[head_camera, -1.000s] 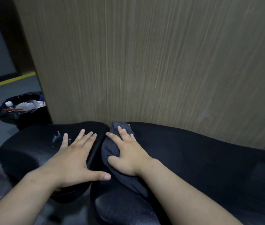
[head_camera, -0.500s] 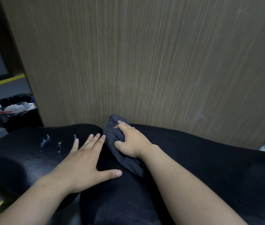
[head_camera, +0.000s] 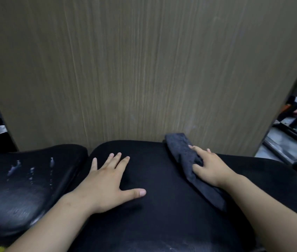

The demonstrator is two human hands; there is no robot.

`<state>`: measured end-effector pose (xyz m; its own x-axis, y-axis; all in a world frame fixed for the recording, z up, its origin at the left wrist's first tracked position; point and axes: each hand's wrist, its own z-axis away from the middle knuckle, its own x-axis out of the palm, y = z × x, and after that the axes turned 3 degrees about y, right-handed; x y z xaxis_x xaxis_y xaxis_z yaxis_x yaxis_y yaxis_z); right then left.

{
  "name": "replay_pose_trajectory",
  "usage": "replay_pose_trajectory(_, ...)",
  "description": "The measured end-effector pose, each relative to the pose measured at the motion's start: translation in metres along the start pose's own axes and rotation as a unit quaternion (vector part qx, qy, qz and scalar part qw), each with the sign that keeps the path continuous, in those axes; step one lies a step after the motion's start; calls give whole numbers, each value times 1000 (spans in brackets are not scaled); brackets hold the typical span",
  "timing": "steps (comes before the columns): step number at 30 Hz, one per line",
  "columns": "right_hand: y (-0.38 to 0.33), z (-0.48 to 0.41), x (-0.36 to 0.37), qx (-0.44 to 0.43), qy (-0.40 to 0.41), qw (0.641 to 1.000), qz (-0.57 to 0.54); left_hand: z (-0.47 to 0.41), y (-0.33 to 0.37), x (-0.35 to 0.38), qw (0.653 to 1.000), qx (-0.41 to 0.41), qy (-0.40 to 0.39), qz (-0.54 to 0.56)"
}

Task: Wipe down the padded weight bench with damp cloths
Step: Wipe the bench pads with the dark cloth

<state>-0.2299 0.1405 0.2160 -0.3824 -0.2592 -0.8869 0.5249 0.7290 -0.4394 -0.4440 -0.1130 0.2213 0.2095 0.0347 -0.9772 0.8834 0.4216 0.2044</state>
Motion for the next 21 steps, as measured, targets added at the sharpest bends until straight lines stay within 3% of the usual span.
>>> replay_pose_trajectory(6,42,35,-30,51,24,998,-11,-11,44,5,999,16,-14,38)
replay_pose_trajectory(11,31,35,-44,111,8,988,-104,-21,75,8,998,25,-15,49)
replay_pose_trajectory(15,5,16,-24,105,86,990,-34,-27,96,7,998,28,-11,58)
replay_pose_trajectory(21,11,20,0,111,117,984,69,-35,117,14,998,48,-11,49)
